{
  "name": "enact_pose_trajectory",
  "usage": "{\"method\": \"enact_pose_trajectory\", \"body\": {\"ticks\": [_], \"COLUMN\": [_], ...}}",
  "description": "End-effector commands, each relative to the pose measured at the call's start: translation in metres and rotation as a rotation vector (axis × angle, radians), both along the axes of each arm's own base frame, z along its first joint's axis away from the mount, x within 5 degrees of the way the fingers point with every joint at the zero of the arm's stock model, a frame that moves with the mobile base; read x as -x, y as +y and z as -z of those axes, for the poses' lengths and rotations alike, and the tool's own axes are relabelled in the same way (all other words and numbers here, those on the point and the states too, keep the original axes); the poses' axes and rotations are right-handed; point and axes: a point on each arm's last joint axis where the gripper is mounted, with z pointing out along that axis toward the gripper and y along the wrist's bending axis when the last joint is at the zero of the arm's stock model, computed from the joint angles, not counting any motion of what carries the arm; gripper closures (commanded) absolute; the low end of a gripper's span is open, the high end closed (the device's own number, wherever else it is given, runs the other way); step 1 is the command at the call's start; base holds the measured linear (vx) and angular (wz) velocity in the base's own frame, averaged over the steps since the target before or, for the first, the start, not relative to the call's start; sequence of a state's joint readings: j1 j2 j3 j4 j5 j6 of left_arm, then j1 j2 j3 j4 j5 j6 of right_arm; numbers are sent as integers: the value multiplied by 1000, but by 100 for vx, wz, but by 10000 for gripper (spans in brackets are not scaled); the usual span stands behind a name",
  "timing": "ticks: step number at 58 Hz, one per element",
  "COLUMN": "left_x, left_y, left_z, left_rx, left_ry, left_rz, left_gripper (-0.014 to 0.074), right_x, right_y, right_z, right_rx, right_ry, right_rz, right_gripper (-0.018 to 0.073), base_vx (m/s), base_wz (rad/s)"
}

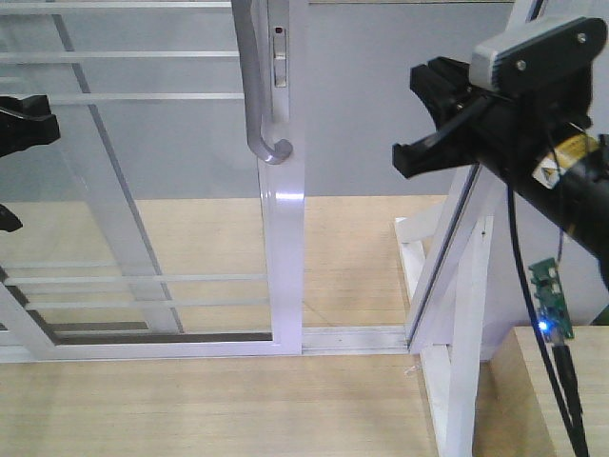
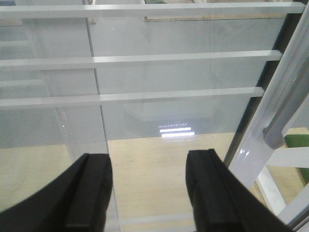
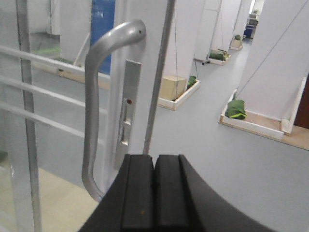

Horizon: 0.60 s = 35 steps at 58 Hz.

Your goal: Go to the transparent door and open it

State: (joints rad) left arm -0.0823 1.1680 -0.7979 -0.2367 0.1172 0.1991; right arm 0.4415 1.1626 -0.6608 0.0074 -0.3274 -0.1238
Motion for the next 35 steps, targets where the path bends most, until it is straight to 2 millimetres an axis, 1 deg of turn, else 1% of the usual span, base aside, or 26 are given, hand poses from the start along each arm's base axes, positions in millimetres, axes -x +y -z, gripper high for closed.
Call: {"method": "enact_pose_trajectory", "body": {"ticks": [1, 8, 12, 17, 23, 26, 35], "left_x": [-1, -11, -21, -35, -51, -57, -80], "left_y": [-6, -23, -35, -47, -63, -73, -98], "left_z": [-23, -17, -10, 1, 17, 22, 37], "left_rx": [25, 20, 22, 33, 45, 35, -3], "left_ry": [-129, -162, -190, -234, -268, -284, -277], "left_rz": [4, 54, 75, 84, 99, 122, 193], "left_gripper": [126, 126, 126, 126, 126, 126, 126], "right_x": [20, 43, 54, 64, 72, 74, 74], "right_y": [-14, -29, -36, -42, -47, -49, -50], "right_z": [-19, -8, 0, 5, 9, 9, 9], "right_rx": [-26, -65, -65, -57, -34, -20, -17], "right_ry": [-97, -84, -77, -84, -97, -110, -112], "right_rz": [39, 84, 102, 117, 130, 133, 147], "right_gripper": [565, 565, 565, 565, 565, 565, 565], "base_vx": [0, 0, 0, 0, 0, 0, 0], "base_wz": [0, 0, 0, 0, 0, 0, 0]}}
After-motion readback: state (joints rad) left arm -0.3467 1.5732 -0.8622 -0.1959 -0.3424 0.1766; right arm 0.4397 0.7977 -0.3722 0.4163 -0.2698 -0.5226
